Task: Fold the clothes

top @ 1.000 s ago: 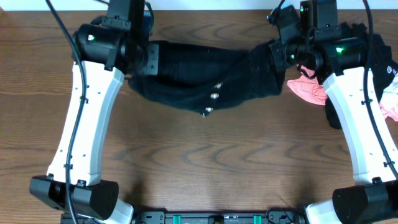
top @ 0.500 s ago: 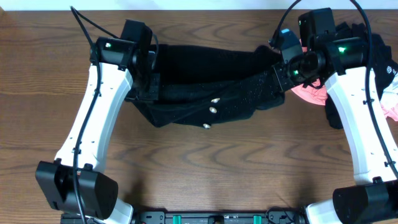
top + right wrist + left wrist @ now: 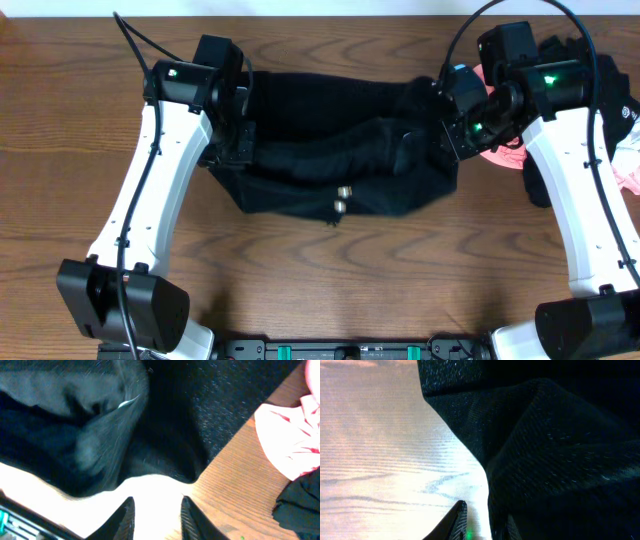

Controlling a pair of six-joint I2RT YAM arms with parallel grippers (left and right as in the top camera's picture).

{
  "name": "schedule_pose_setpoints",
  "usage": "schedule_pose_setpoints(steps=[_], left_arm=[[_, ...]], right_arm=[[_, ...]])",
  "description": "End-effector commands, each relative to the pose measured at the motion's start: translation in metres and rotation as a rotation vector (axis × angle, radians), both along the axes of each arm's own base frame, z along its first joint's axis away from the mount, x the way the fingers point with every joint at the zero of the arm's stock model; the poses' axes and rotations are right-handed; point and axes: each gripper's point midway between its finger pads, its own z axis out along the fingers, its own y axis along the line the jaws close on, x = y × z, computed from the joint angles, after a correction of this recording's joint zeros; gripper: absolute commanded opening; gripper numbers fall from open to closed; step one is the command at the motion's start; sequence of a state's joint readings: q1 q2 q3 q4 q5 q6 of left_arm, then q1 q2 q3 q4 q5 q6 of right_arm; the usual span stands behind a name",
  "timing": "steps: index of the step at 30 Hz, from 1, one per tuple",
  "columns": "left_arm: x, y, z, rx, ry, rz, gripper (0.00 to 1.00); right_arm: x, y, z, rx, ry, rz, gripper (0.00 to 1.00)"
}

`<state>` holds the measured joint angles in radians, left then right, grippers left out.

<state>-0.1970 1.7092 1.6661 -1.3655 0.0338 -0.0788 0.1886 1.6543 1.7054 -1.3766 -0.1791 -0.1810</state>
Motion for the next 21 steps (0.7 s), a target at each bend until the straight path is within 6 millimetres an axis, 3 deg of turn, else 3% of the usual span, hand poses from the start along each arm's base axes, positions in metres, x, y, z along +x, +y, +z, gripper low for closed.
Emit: schedule_pose_setpoints(steps=[1,12,16,21], left_arm=[[-0.004,0.007,0.006,0.016,-0.009,0.019,0.26],[-0.01,0.005,0.017,0.008,-0.031,0.01,0.26],[-0.003,-0.011,0.018,-0.053,-0.062,-0.009,0.26],[0.01,-0.033,0.021,-0.113,-0.122,-0.05,0.26]], right_arm=[[-0.002,0.009,0.003,-0.002,-0.006,0.029,0.31],[-0.003,0.018,0.004,0.024,-0.009,0.054,0.28],[0.004,0.031,0.004,0.085,-0.033,0.074,0.29],[0.006,0.053,-0.018,0.132,0.0,0.11,0.39]])
